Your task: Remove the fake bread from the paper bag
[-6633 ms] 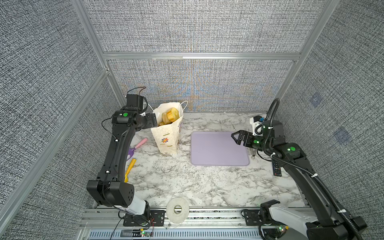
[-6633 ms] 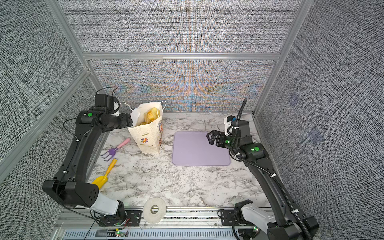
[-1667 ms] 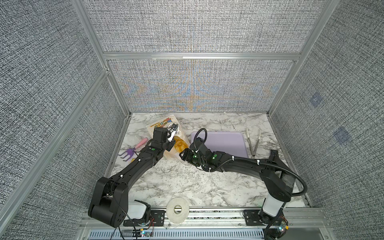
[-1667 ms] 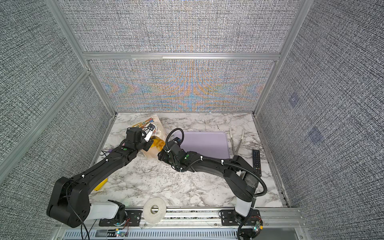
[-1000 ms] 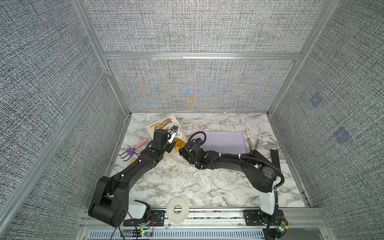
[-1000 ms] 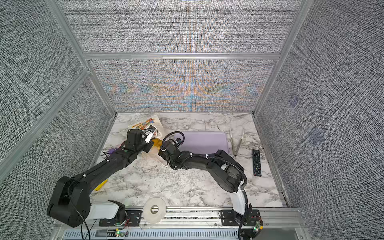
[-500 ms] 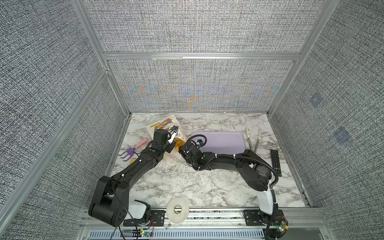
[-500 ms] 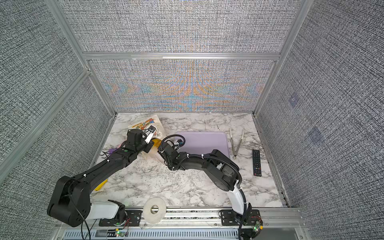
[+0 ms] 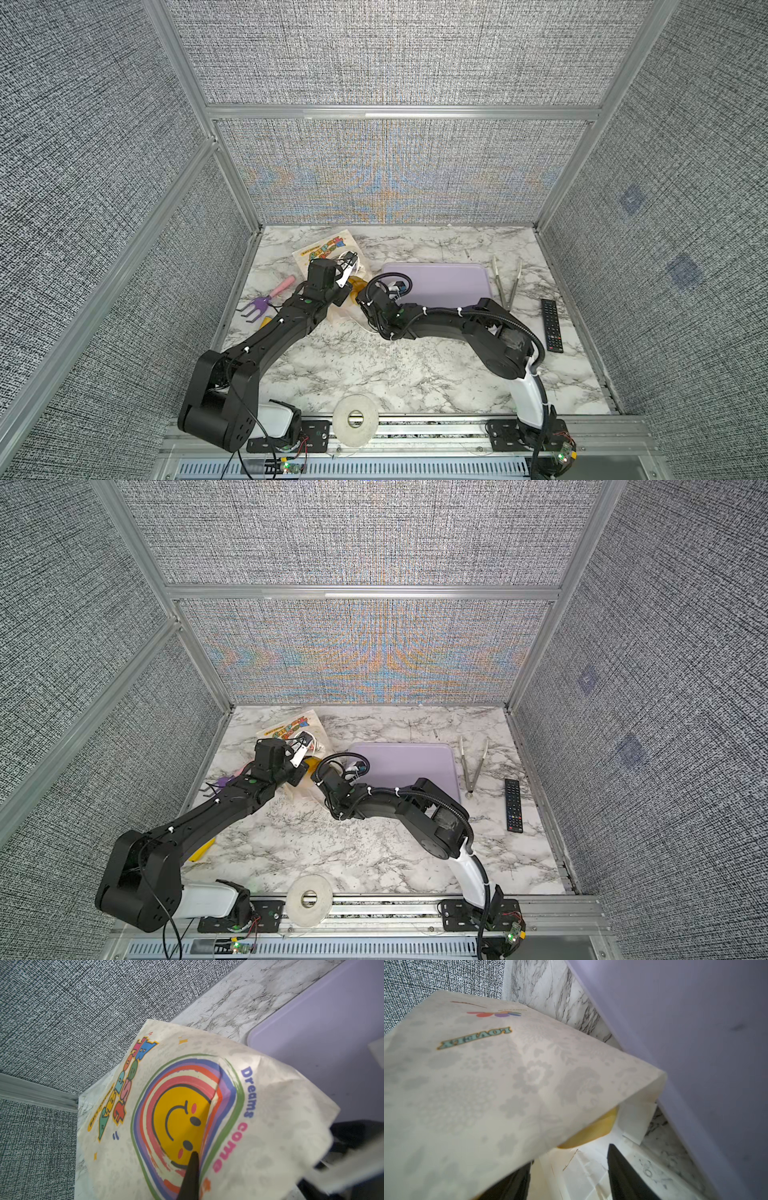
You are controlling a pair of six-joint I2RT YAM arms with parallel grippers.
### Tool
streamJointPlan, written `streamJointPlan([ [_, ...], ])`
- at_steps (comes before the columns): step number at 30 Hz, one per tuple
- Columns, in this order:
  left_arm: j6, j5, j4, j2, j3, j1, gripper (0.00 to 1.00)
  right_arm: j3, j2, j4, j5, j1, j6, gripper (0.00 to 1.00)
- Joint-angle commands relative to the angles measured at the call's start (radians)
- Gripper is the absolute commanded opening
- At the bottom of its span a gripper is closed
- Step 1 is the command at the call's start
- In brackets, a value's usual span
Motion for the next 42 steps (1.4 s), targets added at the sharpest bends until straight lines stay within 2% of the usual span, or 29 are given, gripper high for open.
streamJointPlan([
  [1,-0.004,0.008,0.007,0.002,0.006,-0.001,0.00,0.011,0.015,-0.003,0.034,0.003,0.052,0.59],
  [8,-0.004,0.010,-0.001,0.008,0.010,-0.002,0.00,-0.016,0.023,-0.003,0.049,0.005,0.104,0.55],
  [13,0.000,0.008,-0.003,0.008,0.010,-0.002,0.00,-0.023,0.013,0.018,0.037,0.004,0.044,0.58],
  [16,0.001,0.005,-0.005,0.012,0.008,-0.004,0.00,-0.025,-0.011,0.021,0.005,0.000,-0.029,0.69],
  [18,0.001,0.005,-0.008,0.013,0.010,-0.004,0.00,-0.040,-0.043,0.016,-0.010,0.000,-0.076,0.95],
  [19,0.001,0.005,-0.010,0.012,0.010,-0.004,0.00,-0.049,-0.065,0.004,-0.013,-0.002,-0.092,0.99],
  [27,0.002,0.000,-0.012,0.011,0.010,-0.004,0.00,-0.227,-0.287,-0.075,-0.066,-0.021,-0.200,0.99],
  [31,0.001,-0.002,-0.013,0.014,0.009,-0.004,0.00,-0.301,-0.426,-0.178,-0.178,-0.033,-0.349,0.99],
  [35,-0.003,-0.002,-0.013,0.011,0.008,-0.005,0.00,-0.336,-0.600,-0.431,-0.260,-0.043,-0.570,0.99],
  [38,-0.003,-0.005,-0.014,0.010,0.007,-0.005,0.00,-0.346,-0.779,-0.678,-0.161,-0.048,-0.733,0.99],
  [42,-0.003,-0.006,-0.017,0.008,0.009,-0.005,0.00,-0.426,-1.006,-0.818,0.050,-0.136,-0.959,0.99],
])
